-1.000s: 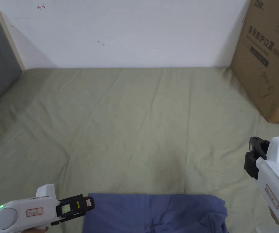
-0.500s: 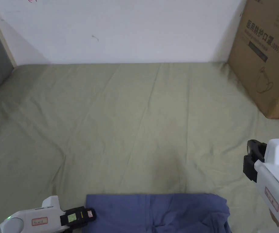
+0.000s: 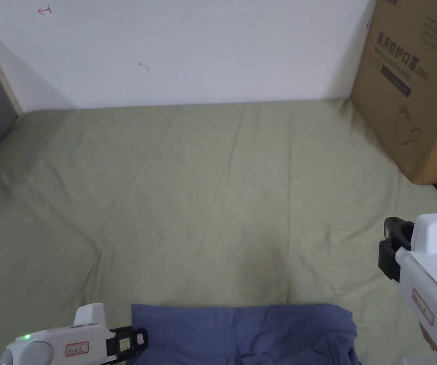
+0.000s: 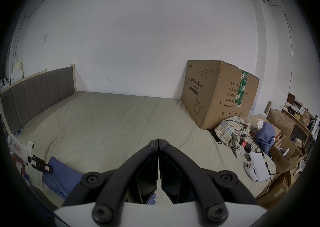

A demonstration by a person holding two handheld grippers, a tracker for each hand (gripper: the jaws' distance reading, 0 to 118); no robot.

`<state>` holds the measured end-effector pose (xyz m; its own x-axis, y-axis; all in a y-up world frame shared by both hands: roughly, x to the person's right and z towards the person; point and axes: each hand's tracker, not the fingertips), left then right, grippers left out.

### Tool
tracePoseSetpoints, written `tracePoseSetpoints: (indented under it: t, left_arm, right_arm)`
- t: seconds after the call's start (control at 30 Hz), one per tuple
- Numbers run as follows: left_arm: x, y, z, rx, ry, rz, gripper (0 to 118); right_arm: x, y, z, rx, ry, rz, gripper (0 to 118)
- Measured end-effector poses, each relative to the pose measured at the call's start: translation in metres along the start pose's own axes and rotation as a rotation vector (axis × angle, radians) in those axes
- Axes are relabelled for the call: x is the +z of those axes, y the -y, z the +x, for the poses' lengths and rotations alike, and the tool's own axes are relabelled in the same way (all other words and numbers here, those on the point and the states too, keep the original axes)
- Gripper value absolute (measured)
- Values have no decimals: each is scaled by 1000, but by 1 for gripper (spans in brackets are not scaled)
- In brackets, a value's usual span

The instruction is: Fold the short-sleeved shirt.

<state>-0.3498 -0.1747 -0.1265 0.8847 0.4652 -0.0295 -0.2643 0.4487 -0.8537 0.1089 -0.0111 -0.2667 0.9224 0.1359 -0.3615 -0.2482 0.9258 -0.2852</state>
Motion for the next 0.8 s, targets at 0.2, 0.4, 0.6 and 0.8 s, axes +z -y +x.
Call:
tracePoseSetpoints:
  t: [0.2, 0.4, 0.6, 0.8]
  left_arm:
    - [35, -3, -1, -48, -67, 9, 7]
    - [77, -13, -5, -41, -142, 36, 7]
    - [77, -46, 75, -58, -56, 1, 7]
    - [24, -78, 149, -198, 52, -79, 7]
  right_arm:
    - [2, -4, 0, -18, -9, 19, 0]
    - [4, -4, -1, -25, -31, 32, 0]
    - [5, -2, 6, -52, -40, 39, 0]
    - [14, -1, 18, -64, -31, 52, 0]
